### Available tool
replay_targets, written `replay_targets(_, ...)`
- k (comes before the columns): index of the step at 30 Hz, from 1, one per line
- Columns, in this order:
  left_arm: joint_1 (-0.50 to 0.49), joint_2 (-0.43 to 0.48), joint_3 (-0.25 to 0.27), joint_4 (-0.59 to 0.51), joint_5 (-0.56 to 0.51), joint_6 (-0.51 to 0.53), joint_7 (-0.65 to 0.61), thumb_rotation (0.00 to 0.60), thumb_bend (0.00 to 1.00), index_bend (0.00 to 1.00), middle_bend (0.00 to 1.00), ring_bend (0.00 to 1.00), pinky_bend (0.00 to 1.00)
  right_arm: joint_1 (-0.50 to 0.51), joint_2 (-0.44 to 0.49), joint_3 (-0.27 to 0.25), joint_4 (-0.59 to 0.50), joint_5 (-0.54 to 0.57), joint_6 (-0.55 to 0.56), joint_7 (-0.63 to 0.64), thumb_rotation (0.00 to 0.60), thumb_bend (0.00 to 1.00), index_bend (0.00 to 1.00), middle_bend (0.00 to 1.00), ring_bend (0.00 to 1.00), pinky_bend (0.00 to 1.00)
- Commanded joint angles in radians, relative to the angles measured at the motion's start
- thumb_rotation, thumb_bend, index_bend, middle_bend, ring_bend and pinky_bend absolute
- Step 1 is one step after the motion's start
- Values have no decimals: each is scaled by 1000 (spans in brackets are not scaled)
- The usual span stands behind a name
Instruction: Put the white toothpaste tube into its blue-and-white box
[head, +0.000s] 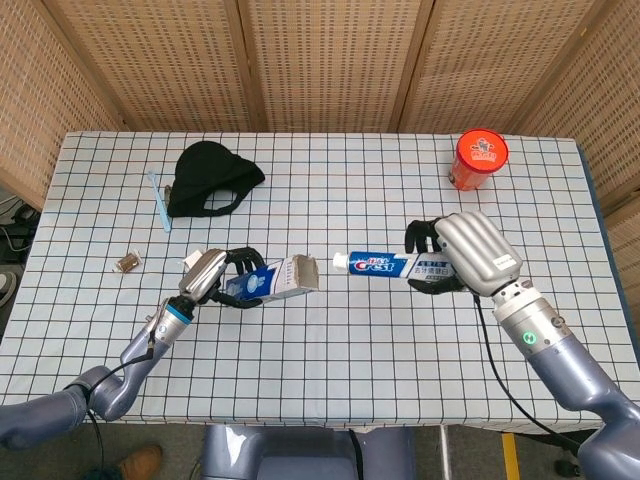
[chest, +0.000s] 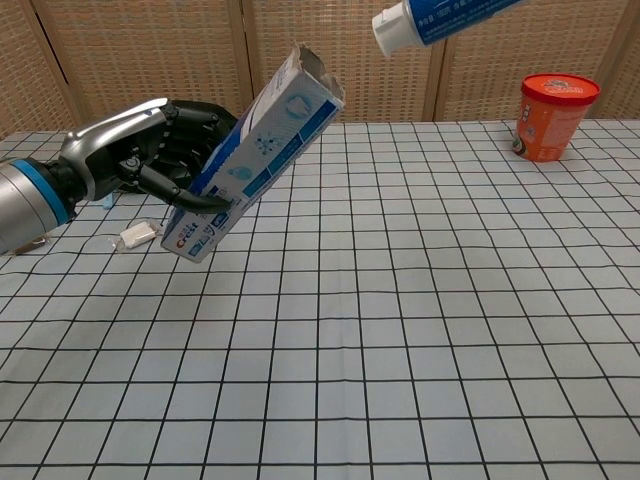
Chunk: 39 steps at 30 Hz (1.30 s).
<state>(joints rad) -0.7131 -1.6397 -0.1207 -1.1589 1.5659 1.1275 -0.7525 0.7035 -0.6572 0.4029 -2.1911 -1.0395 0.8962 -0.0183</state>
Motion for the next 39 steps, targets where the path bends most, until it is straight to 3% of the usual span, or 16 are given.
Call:
replay_targets(1, -2, -4, 1, 4, -2, 2, -7, 600, 168, 561, 446, 486, 524, 11, -4, -9, -8, 7, -5, -22, 600, 633, 681, 685, 624, 596)
replay_targets(34, -33, -20, 13, -35, -4, 5, 38, 600, 170, 561, 446, 486, 524, 163, -134, -96, -70, 175, 54, -332, 600, 633, 681, 685, 625, 596)
replay_targets(39, -42, -24, 13, -60, 1, 5, 65, 600, 170, 561, 446, 486, 524, 210, -169, -123, -72, 223, 62, -426, 600, 633, 681, 685, 624, 596)
